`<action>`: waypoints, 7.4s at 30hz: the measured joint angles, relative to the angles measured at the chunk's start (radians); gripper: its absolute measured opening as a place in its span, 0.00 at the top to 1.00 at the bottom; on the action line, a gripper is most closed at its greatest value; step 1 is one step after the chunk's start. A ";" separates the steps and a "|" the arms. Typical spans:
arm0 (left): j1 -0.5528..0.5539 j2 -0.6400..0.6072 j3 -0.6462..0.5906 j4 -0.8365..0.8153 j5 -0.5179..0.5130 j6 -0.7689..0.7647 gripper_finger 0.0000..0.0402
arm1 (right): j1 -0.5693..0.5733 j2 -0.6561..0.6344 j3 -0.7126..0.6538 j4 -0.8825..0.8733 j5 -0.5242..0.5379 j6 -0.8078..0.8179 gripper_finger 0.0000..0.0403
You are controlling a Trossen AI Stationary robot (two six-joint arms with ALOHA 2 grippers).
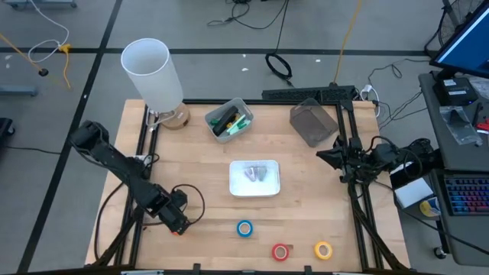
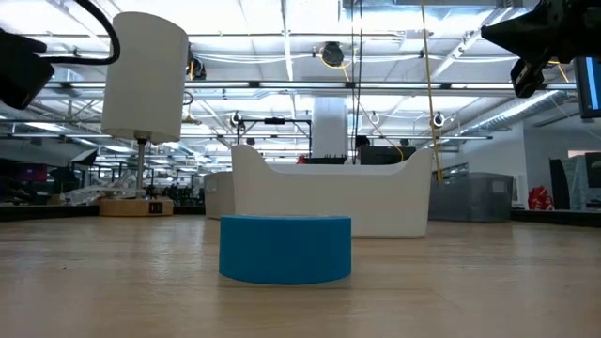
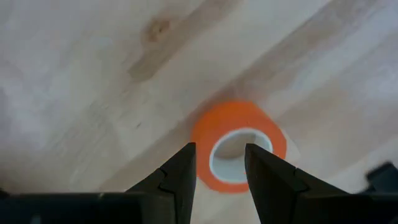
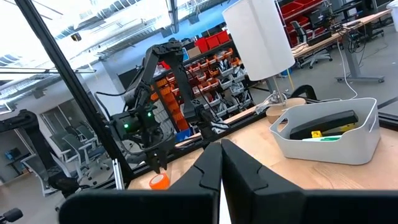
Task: Pick and place Stapler, Stapler remover, tape
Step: Put the orange tape into the black bin
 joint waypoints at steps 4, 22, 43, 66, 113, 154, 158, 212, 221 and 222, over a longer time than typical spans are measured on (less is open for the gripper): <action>-0.004 0.034 0.000 0.002 -0.025 0.000 0.66 | 0.000 0.000 0.000 0.000 0.000 0.001 1.00; -0.029 0.167 0.001 0.022 0.040 0.045 0.66 | 0.000 0.000 0.001 0.001 0.000 0.002 1.00; 0.074 0.057 -0.004 0.275 -0.081 0.096 0.91 | 0.000 0.005 0.002 0.006 0.006 -0.038 1.00; 0.562 -0.037 -0.001 1.179 -0.248 0.380 0.90 | -0.034 0.512 0.002 0.405 0.001 -0.256 1.00; 0.619 -0.037 -0.001 1.261 -0.070 0.164 0.90 | -0.217 1.315 0.641 0.545 -0.448 -0.526 0.47; 0.619 -0.037 0.000 1.256 -0.111 0.306 0.62 | -0.224 1.388 0.751 0.435 -0.430 -0.668 0.93; 0.620 -0.035 -0.001 1.257 -0.101 0.358 0.47 | -0.224 1.376 0.751 0.406 -0.412 -0.672 0.93; 0.660 -0.037 -0.001 0.894 -0.131 0.516 0.39 | -1.137 1.619 0.750 -0.429 -0.072 -0.754 0.91; 0.660 -0.037 -0.001 0.888 -0.131 0.522 0.39 | -1.138 1.664 0.750 -0.410 0.009 -0.762 0.89; 0.660 -0.037 -0.001 0.888 -0.131 0.523 0.39 | -1.138 1.664 0.750 -0.403 0.014 -0.763 0.88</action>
